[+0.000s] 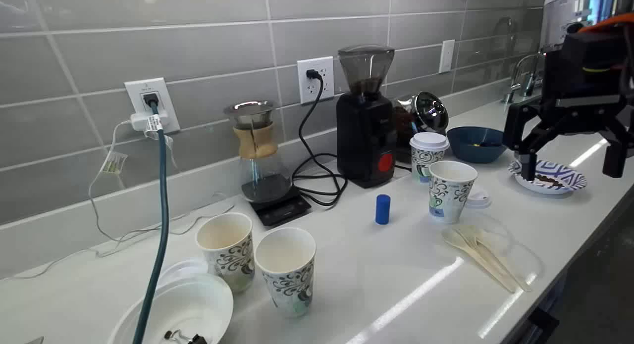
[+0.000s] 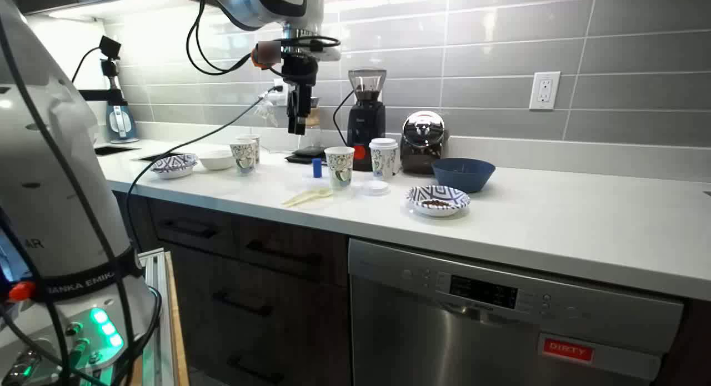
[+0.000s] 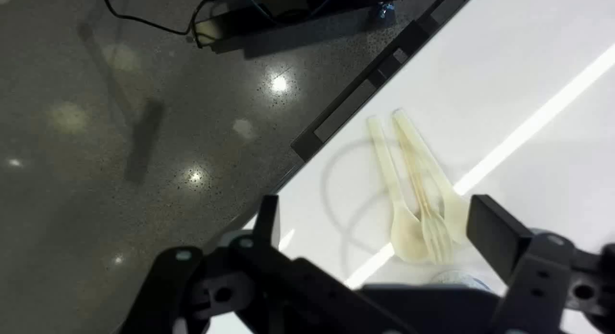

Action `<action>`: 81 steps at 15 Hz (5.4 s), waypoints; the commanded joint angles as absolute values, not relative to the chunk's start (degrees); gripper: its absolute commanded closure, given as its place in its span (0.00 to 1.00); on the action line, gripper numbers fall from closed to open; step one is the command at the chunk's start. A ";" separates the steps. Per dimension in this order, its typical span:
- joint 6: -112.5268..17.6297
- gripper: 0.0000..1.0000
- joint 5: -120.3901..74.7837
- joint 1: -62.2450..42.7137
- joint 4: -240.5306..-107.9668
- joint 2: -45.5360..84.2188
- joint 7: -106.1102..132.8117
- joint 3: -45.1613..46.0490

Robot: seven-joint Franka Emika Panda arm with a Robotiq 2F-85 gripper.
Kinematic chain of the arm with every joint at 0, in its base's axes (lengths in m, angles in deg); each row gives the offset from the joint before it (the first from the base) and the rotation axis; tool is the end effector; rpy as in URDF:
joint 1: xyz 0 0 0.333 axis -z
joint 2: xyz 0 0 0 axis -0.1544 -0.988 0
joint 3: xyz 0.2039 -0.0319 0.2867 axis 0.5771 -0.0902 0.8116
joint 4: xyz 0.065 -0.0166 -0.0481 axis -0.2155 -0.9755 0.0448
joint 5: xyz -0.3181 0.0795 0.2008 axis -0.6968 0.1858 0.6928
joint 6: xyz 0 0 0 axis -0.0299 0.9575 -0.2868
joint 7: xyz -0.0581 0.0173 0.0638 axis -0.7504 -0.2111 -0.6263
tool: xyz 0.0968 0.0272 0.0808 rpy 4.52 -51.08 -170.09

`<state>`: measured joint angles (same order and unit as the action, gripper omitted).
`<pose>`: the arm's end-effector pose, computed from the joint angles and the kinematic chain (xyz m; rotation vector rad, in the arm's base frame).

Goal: Put the lid on the right cup

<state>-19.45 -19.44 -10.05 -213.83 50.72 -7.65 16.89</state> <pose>0.4111 0.1043 0.4523 3.0041 -0.3375 -0.2459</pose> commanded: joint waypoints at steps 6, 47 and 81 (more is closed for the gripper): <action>-19.37 0.00 -19.71 -11.19 -213.77 50.64 -7.87 15.81; -47.30 0.00 -18.46 -12.60 -193.36 15.37 4.65 6.89; -49.33 0.35 -19.34 -14.89 -189.52 9.56 -1.98 4.92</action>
